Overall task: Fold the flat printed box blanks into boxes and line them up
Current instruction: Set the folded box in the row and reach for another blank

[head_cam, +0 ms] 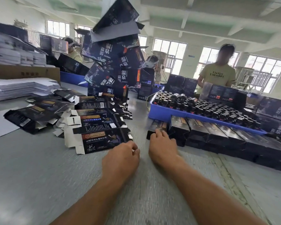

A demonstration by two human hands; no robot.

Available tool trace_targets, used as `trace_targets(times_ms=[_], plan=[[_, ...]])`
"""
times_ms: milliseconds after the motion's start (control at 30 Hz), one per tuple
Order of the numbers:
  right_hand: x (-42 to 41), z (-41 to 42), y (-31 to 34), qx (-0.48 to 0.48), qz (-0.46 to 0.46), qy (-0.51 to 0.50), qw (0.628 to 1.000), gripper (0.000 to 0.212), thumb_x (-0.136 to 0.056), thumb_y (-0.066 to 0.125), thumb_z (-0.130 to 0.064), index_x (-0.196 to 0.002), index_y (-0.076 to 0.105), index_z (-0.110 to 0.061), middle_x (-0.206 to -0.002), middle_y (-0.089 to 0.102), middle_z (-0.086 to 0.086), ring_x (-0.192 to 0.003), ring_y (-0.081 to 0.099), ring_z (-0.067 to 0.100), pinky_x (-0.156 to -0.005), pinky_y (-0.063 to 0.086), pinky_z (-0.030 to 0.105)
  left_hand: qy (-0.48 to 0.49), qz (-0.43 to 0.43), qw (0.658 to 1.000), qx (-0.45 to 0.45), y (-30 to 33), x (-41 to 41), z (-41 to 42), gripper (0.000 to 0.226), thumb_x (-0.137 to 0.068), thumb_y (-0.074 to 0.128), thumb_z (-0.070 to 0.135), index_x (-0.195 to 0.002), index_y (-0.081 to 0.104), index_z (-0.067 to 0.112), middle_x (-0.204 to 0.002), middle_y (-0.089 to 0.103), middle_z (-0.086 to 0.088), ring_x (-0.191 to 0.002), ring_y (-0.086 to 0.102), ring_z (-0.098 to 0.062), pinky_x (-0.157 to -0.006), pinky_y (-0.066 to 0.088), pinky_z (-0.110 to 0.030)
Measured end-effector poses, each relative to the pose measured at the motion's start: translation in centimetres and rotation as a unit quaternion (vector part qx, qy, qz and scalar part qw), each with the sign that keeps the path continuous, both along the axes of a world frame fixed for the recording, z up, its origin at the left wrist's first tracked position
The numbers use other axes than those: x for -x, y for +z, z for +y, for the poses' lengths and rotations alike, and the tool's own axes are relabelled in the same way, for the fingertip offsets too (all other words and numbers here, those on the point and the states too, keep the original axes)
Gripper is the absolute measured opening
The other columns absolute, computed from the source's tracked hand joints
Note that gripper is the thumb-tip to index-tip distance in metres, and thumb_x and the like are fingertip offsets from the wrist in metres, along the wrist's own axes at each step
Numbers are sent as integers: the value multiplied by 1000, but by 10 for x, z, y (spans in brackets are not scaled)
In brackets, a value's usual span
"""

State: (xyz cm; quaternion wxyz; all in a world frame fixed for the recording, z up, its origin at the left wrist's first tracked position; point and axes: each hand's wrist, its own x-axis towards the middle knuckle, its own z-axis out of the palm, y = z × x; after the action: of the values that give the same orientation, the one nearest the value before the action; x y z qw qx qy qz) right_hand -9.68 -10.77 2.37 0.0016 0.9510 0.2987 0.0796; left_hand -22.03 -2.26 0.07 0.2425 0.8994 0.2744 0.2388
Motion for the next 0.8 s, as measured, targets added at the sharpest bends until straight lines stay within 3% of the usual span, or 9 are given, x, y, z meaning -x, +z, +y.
trace_targets(times_ms=[167, 633, 800], plan=[[-22, -4, 0, -30, 29, -39, 998, 53, -97, 37, -6, -149, 37, -11, -167, 17, 2, -153, 12, 29, -113, 27, 61, -17, 1, 1000, 1, 0, 0, -1, 20, -100, 47, 49, -106, 62, 37, -92, 67, 17, -84, 62, -7, -75, 55, -32], [-33, -8, 7, -36, 65, -13, 997, 45, -98, 43, -7, -143, 45, -15, -168, 12, 1, -154, 6, 29, -114, 26, 63, -29, 3, 999, -13, 2, 5, -3, 24, -99, 47, 51, -105, 64, 35, -97, 64, 18, -88, 59, -5, -78, 52, -30], [-17, -11, -4, -64, 8, 53, 997, 50, -97, 40, -6, -146, 43, -20, -169, 10, -1, -155, 4, 26, -117, 30, 58, -24, 5, 1000, -11, 3, 5, -3, 27, -98, 48, 51, -109, 65, 34, -104, 67, 14, -96, 62, -11, -77, 48, -30]])
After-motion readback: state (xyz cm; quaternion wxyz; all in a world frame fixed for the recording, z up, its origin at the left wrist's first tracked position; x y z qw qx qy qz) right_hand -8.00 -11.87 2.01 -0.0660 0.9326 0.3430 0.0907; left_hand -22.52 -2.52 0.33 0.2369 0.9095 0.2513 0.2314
